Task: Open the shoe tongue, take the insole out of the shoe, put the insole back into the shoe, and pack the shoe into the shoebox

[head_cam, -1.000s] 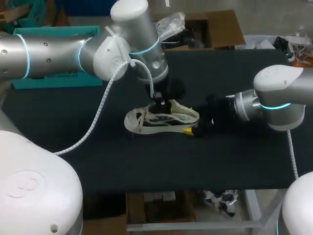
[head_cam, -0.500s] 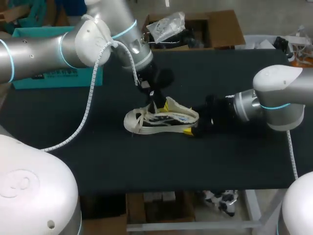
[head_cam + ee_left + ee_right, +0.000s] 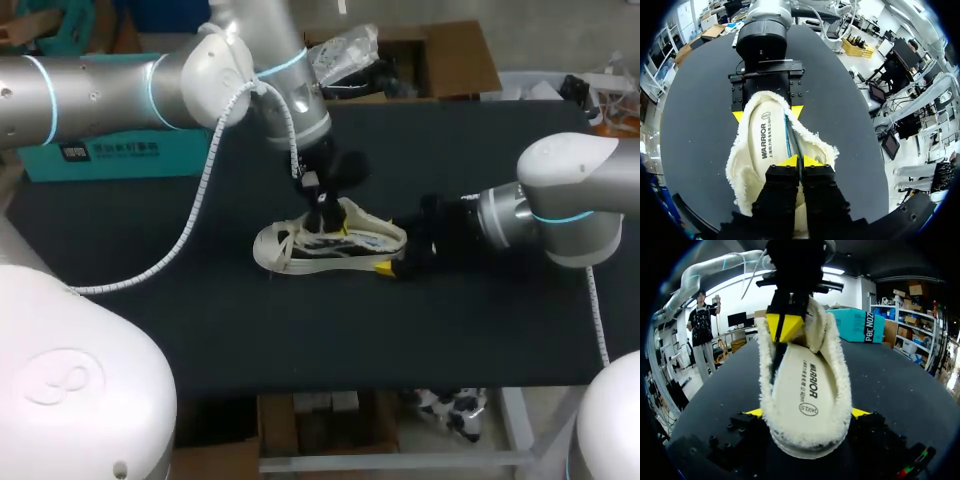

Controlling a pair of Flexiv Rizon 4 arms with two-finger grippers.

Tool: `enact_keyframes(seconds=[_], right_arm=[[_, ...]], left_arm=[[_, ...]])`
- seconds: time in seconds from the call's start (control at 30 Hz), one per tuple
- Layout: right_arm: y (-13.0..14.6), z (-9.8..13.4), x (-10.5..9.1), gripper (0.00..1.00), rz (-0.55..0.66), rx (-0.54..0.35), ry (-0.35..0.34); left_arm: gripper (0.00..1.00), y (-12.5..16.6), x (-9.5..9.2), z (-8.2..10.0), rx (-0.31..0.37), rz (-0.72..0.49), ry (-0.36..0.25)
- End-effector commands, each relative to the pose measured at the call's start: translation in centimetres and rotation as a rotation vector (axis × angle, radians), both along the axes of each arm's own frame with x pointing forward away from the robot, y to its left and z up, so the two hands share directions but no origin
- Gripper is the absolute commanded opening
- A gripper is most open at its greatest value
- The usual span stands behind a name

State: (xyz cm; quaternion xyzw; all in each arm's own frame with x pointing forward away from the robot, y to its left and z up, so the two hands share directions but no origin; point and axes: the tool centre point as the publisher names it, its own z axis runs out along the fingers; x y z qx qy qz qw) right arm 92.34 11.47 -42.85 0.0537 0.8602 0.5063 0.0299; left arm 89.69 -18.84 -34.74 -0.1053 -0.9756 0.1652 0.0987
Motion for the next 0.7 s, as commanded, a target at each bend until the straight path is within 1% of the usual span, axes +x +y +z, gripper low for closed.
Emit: enact_keyframes(seconds=[0.03, 0.1, 0.13, 0.33, 0.43, 0.53, 0.63, 0.67, 0.7], right_arm=[[0.2, -0.4, 0.1, 0.0, 0.0, 0.002, -0.001], [0.2, -0.4, 0.1, 0.0, 0.0, 0.002, -0.001], [0.2, -0.4, 0.1, 0.0, 0.0, 0.002, -0.001], [0.2, -0.4, 0.1, 0.0, 0.0, 0.002, -0.001], [0.2, -0.4, 0.1, 0.0, 0.0, 0.002, -0.001], [0.2, -0.4, 0.1, 0.0, 0.0, 0.002, -0.001], [0.2, -0.4, 0.1, 0.0, 0.0, 0.002, -0.001], [0.2, -0.4, 0.1, 0.0, 0.0, 0.002, -0.001], [0.2, -0.4, 0.1, 0.0, 0.0, 0.002, -0.001]], left_arm=[[0.0, -0.6, 0.7, -0.5, 0.101, -0.037, 0.044], [0.0, -0.6, 0.4, -0.9, 0.144, -0.042, 0.053], [0.0, -0.6, 0.3, -1.0, 0.161, -0.038, 0.044], [0.0, -0.2, -0.5, -2.5, 0.272, -0.066, 0.075], [0.0, 0.3, -1.0, -3.3, 0.297, -0.065, 0.069], [0.0, 0.8, -1.6, -4.2, 0.297, -0.058, 0.048], [0.0, 1.0, -1.9, -5.3, 0.286, -0.039, 0.003], [0.0, 1.0, -1.8, -5.7, 0.293, -0.028, -0.016], [0.0, 0.9, -1.8, -6.2, 0.292, -0.029, -0.02]])
